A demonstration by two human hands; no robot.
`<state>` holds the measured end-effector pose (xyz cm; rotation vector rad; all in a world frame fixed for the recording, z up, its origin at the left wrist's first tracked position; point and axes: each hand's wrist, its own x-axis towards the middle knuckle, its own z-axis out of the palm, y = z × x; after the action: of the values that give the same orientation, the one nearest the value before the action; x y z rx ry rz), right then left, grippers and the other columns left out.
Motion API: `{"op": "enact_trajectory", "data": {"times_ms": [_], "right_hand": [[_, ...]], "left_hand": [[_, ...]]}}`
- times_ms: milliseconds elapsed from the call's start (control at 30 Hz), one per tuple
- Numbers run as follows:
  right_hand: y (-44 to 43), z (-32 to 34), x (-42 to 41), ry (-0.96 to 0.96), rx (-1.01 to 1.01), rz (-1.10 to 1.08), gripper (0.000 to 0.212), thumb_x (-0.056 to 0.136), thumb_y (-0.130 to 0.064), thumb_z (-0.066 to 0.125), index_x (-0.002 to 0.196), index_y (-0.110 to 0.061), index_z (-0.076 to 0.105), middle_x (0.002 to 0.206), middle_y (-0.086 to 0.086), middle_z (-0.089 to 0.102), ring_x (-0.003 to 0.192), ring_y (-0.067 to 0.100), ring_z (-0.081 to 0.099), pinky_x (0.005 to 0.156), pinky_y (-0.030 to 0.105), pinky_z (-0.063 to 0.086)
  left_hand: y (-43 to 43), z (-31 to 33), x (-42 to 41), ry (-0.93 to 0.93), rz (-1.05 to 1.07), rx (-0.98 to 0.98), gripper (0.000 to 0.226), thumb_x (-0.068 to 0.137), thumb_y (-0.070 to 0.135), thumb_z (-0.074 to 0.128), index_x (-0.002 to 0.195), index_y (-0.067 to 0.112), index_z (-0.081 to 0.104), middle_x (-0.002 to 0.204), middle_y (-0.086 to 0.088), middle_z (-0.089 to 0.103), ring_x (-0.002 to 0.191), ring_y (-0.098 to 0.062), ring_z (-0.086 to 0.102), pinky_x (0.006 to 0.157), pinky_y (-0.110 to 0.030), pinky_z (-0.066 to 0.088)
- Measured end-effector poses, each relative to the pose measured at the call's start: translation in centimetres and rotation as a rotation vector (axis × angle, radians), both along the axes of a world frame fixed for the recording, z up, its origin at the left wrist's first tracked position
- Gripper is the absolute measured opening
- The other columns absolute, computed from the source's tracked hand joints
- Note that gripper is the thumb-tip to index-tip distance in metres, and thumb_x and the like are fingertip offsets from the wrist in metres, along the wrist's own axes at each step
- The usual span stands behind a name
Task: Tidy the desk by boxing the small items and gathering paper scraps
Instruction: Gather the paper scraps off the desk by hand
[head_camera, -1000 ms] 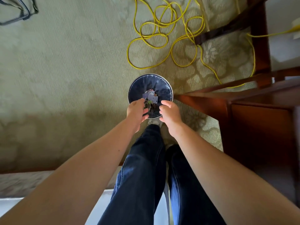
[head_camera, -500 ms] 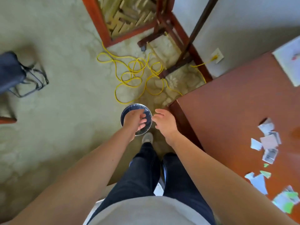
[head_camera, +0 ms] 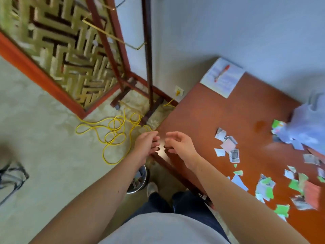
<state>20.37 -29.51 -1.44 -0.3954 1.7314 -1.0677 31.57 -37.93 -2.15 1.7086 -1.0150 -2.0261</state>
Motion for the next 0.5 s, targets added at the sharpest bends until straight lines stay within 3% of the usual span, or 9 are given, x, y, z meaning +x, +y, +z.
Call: {"op": "enact_trajectory", "data": {"times_ms": [200,333,400,500], "right_hand": [[3.5,0.8,-5.5,0.090,0.023,-0.226,0.018,0.089,-0.011,0.062,0.102,-0.024,0.065,0.097,0.003,0.069,0.085,0.014,0.065,0.072,0.024,0.056],[6.4,0.6,-9.6,0.180,0.059,-0.375,0.023,0.081,-0.006,0.064,0.094,-0.025,0.065,0.087,0.005,0.069,0.074,0.015,0.063,0.067,0.032,0.052],[7.7,0.5,-11.7,0.229,0.093,-0.426,0.023,0.078,-0.006,0.066,0.095,-0.022,0.065,0.082,0.001,0.066,0.069,0.014,0.061,0.063,0.028,0.049],[9.4,-0.2,-14.6,0.352,0.180,-0.388,0.025,0.075,-0.017,0.071,0.097,-0.025,0.062,0.088,-0.008,0.063,0.076,0.007,0.061,0.063,0.023,0.049]], "left_hand": [[1.4,0.7,-7.2,0.001,-0.220,-0.052,0.017,0.096,0.016,0.050,0.109,0.014,0.061,0.086,-0.001,0.063,0.065,-0.011,0.057,0.046,-0.017,0.049],[3.0,0.5,-12.3,-0.037,-0.428,-0.138,0.017,0.092,0.012,0.057,0.108,0.015,0.062,0.085,0.000,0.064,0.067,-0.010,0.059,0.057,-0.019,0.048],[3.8,0.3,-14.7,-0.058,-0.546,-0.210,0.018,0.089,0.009,0.060,0.107,0.015,0.061,0.085,0.001,0.063,0.070,-0.011,0.059,0.063,-0.023,0.049],[4.8,-0.4,-17.4,-0.091,-0.713,-0.337,0.021,0.083,0.009,0.066,0.094,0.025,0.060,0.085,0.002,0.063,0.077,-0.021,0.064,0.077,-0.039,0.056]]}}
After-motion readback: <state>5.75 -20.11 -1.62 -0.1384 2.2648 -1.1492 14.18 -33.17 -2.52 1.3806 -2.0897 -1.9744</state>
